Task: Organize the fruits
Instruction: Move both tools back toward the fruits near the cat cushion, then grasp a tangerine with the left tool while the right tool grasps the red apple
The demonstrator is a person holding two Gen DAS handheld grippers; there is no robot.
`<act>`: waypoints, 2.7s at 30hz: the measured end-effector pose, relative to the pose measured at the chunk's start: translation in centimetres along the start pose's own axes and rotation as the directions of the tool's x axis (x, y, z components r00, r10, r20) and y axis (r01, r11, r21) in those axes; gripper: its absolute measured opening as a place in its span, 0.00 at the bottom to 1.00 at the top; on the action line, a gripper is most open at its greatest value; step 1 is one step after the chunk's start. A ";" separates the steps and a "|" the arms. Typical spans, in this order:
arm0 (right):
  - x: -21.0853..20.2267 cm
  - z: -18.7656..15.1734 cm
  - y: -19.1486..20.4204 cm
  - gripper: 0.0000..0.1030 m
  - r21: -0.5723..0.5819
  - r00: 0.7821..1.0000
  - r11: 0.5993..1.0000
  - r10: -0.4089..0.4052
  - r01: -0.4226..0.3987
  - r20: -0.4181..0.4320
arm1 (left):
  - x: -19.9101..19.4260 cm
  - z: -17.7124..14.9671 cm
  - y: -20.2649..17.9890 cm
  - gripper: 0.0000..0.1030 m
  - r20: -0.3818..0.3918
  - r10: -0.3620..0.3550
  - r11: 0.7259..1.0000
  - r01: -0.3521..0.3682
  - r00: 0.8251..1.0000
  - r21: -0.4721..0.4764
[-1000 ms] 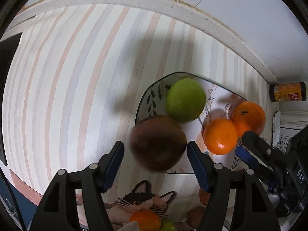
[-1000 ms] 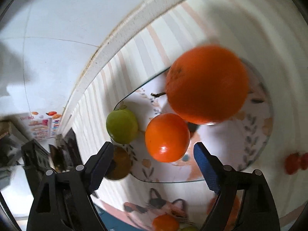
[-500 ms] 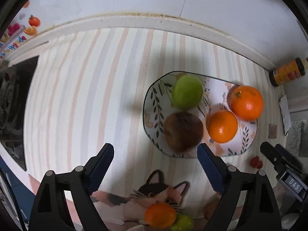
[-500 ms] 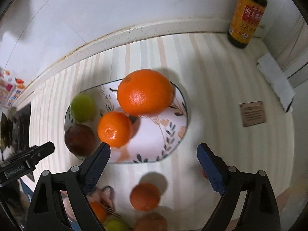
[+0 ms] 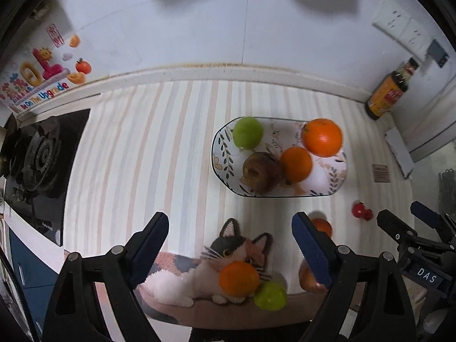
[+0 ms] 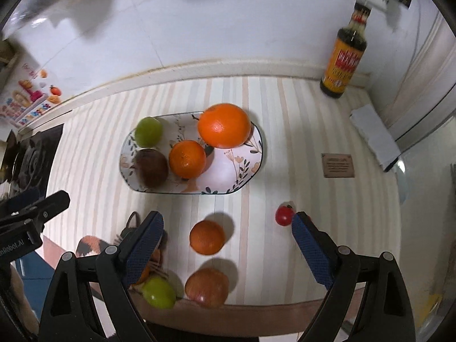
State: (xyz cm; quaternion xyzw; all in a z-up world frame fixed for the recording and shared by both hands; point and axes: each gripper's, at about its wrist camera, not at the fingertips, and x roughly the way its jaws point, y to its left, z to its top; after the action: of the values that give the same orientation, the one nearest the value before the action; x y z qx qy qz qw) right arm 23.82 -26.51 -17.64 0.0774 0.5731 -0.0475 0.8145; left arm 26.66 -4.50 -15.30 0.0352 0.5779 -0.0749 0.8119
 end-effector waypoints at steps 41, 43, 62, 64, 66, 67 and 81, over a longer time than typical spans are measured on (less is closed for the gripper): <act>4.0 -6.3 -0.5 0.91 0.149 0.938 0.971 0.223 -0.188 -0.265 | 2.6 -4.7 1.8 0.98 -0.153 -0.060 0.997 0.052 0.986 -0.058; 7.0 -7.2 -1.1 0.91 0.195 0.913 0.961 0.252 -0.196 -0.321 | 6.1 -5.4 2.6 0.98 -0.256 -0.109 0.988 0.077 0.960 -0.133; 16.7 -10.6 -0.5 0.74 0.292 0.840 0.935 0.320 -0.203 -0.438 | 15.8 -9.5 0.9 0.62 -0.450 -0.150 0.982 0.082 0.881 -0.168; 16.7 -10.5 -0.6 0.68 0.280 0.846 0.939 0.308 -0.198 -0.435 | 15.3 -9.6 1.3 0.62 -0.431 -0.096 0.990 0.043 0.897 -0.131; 16.7 -10.4 -0.9 0.68 0.283 0.846 0.938 0.312 -0.201 -0.432 | 15.1 -9.8 2.3 0.62 -0.426 -0.082 0.990 0.025 0.901 -0.137; 16.6 -10.5 -0.9 0.68 0.272 0.849 0.942 0.301 -0.195 -0.433 | 15.1 -9.9 2.6 0.62 -0.428 -0.095 0.988 0.031 0.899 -0.153; 16.1 -10.1 -0.9 0.68 0.231 0.857 0.951 0.288 -0.204 -0.428 | 14.1 -9.3 2.6 0.61 -0.426 -0.110 0.988 0.050 0.898 -0.149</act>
State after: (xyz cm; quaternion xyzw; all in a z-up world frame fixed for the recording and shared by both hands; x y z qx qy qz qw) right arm 19.73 -25.36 -36.19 0.2314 0.7268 0.0258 0.6461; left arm 22.92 -1.72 -31.77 -0.0277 0.7484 -0.0594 0.6600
